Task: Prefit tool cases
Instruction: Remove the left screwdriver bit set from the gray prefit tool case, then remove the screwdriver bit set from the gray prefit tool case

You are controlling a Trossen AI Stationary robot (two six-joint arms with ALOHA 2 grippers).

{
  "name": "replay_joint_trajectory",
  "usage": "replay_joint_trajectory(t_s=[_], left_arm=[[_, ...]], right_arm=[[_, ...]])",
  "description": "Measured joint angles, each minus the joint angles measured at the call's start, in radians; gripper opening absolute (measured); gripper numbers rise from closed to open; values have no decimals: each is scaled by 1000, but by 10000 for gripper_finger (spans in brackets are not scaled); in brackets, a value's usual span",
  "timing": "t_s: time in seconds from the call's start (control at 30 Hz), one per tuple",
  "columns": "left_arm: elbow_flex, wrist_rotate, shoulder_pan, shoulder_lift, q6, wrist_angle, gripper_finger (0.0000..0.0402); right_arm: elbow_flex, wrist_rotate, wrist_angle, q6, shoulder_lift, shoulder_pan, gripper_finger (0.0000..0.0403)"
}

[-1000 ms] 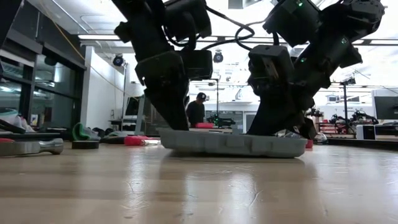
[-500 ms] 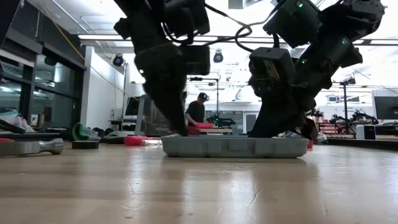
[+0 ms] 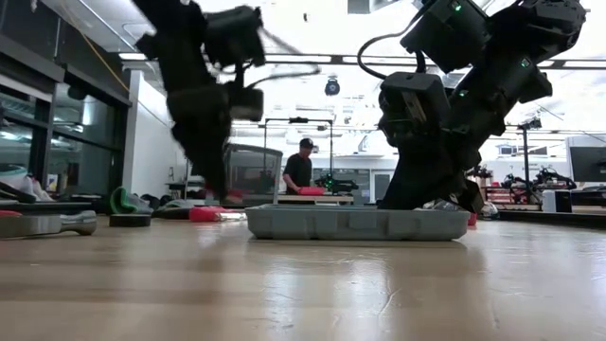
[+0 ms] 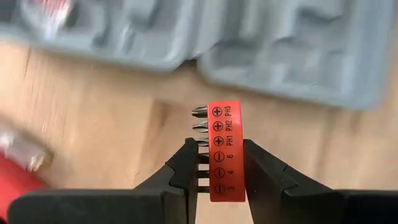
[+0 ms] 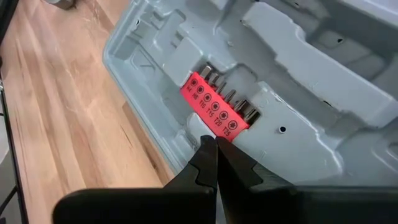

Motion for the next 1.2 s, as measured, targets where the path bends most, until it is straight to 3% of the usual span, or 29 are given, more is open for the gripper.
replay_joint_trajectory(t_s=[0.2,0.47,0.63,0.77,0.9,1.03,1.2], left_arm=[[-131,14,31,-1,-55,111,83],[-168,7,42,-5,-83,159,89],[-170,-8,43,-24,-151,138,184],[-172,-32,44,-57,-174,105,219],[-172,-31,43,-113,-195,102,217],[-165,-10,9,-163,-209,214,200],[-57,-25,-51,-94,-100,288,183]], right_arm=[[0,0,0,11,0,0,0],[-2,-14,26,19,-7,0,0],[-5,6,5,19,-58,0,0],[-5,26,-20,19,-108,0,0],[-4,32,-70,19,-157,0,0],[-4,56,-149,19,-194,4,0],[-3,69,-197,10,-208,5,0]])
